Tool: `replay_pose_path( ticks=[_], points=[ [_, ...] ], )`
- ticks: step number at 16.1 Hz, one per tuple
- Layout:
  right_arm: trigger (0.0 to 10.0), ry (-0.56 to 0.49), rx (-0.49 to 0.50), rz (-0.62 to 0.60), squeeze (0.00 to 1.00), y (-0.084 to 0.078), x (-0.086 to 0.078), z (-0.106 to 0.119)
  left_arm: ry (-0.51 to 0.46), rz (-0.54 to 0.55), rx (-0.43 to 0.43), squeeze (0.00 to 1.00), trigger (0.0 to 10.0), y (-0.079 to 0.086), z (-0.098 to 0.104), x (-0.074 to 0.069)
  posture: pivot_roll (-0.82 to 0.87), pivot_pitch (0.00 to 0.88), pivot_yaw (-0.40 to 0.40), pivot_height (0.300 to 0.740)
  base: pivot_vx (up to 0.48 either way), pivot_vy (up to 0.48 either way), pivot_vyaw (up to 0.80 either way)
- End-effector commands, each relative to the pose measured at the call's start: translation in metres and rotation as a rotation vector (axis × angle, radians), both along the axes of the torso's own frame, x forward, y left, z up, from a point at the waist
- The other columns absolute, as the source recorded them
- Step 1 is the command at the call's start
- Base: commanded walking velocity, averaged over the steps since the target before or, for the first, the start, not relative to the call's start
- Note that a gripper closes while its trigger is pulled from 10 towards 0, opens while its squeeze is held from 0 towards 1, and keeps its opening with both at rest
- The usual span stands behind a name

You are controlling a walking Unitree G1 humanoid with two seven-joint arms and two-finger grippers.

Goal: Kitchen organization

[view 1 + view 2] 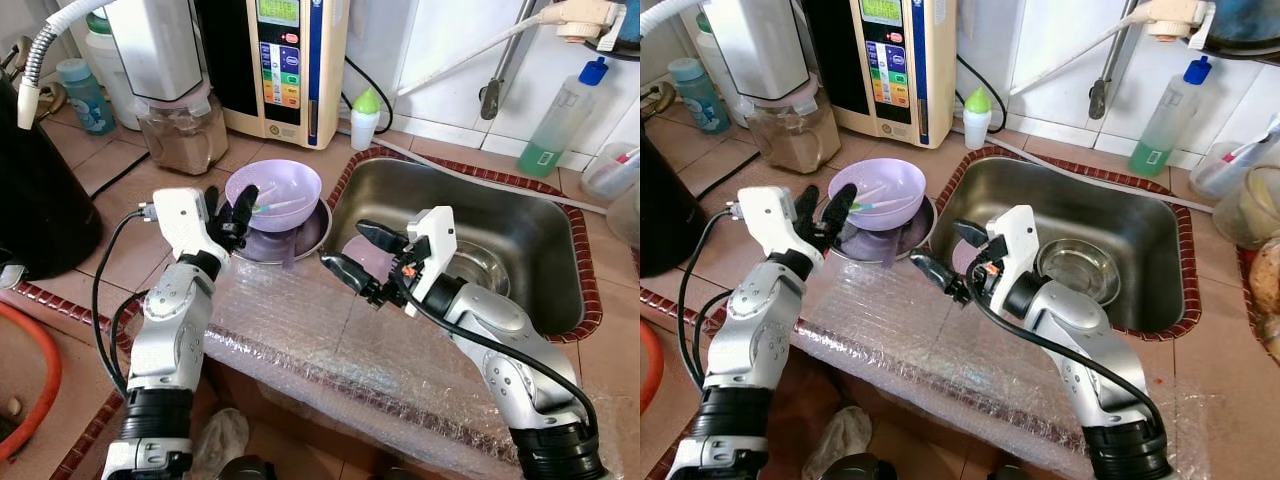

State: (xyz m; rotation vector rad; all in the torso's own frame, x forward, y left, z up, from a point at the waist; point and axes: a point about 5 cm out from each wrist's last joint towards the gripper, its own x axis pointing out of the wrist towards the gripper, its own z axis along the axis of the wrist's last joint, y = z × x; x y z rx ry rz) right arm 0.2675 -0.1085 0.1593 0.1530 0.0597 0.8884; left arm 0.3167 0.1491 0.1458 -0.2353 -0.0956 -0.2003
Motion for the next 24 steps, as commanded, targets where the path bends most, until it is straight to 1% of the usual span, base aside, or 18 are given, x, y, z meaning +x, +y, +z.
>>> replay_pose_path(
  ticks=[1, 2, 4, 7, 11, 15, 16, 19, 21, 22, 23, 24],
  points=[
    [10.0, -0.026, -0.005, 0.032, 0.0, 0.003, -0.001, 0.007, -0.007, -0.014, -0.016, 0.0, 0.0, -0.002, 0.002, 0.001, -0.02, 0.0, 0.013, 0.74, 0.0, 0.0, 0.0],
    [10.0, -0.024, -0.002, 0.034, 0.0, 0.004, -0.001, 0.007, -0.003, -0.017, -0.038, 0.0, 0.0, -0.003, 0.001, 0.002, -0.02, 0.0, 0.014, 0.74, 0.0, 0.0, 0.0],
    [10.0, -0.023, 0.0, 0.038, 0.0, 0.005, -0.001, 0.008, -0.005, -0.021, -0.048, 0.0, 0.0, -0.004, 0.002, 0.002, -0.02, 0.0, 0.013, 0.74, 0.0, 0.0, 0.0],
    [10.0, -0.011, 0.014, 0.062, 0.0, 0.006, -0.002, 0.008, 0.002, -0.029, -0.097, 0.0, 0.0, -0.002, 0.007, 0.003, -0.02, 0.0, 0.014, 0.74, 0.0, 0.0, 0.0],
    [10.0, -0.012, 0.032, 0.055, 0.0, 0.005, -0.001, 0.009, 0.005, -0.032, -0.114, 0.0, 0.0, -0.003, 0.008, 0.002, -0.02, 0.0, 0.016, 0.74, 0.0, 0.0, 0.0],
    [10.0, -0.011, 0.041, 0.053, 0.0, 0.008, 0.002, 0.009, 0.007, -0.034, -0.135, 0.0, 0.0, -0.004, 0.012, -0.002, 0.0, 0.0, 0.015, 0.74, 0.0, 0.0, 0.0],
    [10.0, -0.009, 0.049, 0.046, 0.0, 0.009, 0.003, 0.008, 0.003, -0.051, -0.143, 0.0, 0.0, -0.006, 0.016, -0.007, 0.0, 0.0, 0.015, 0.74, 0.0, 0.0, 0.0],
    [10.0, -0.006, 0.05, 0.054, 0.0, 0.012, 0.004, 0.006, 0.002, -0.056, -0.146, 0.0, 0.0, -0.006, 0.017, -0.011, 0.01, 0.0, 0.014, 0.74, 0.0, 0.0, 0.0],
    [10.0, -0.008, 0.056, 0.047, 0.0, 0.012, 0.006, 0.006, -0.013, -0.07, -0.128, 0.0, 0.0, -0.007, 0.02, -0.013, 0.02, 0.0, 0.013, 0.74, 0.0, 0.0, 0.0],
    [10.0, -0.01, 0.053, 0.042, 0.0, 0.012, 0.007, 0.006, 0.0, -0.056, -0.115, 0.0, 0.0, -0.005, 0.02, -0.014, 0.02, 0.0, 0.012, 0.74, 0.0, 0.0, 0.0],
    [10.0, -0.012, 0.052, 0.038, 0.0, 0.012, 0.008, 0.006, 0.006, -0.019, -0.112, 0.0, 1.6, -0.001, 0.021, -0.015, 0.01, 0.0, 0.014, 0.74, 0.0, 0.0, 0.0],
    [10.0, -0.015, 0.05, 0.028, 0.0, 0.01, 0.008, 0.006, -0.003, 0.018, -0.126, 0.0, 10.0, 0.005, 0.023, -0.017, 0.01, 0.0, 0.014, 0.74, 0.0, 0.0, 0.0]
  ],
)
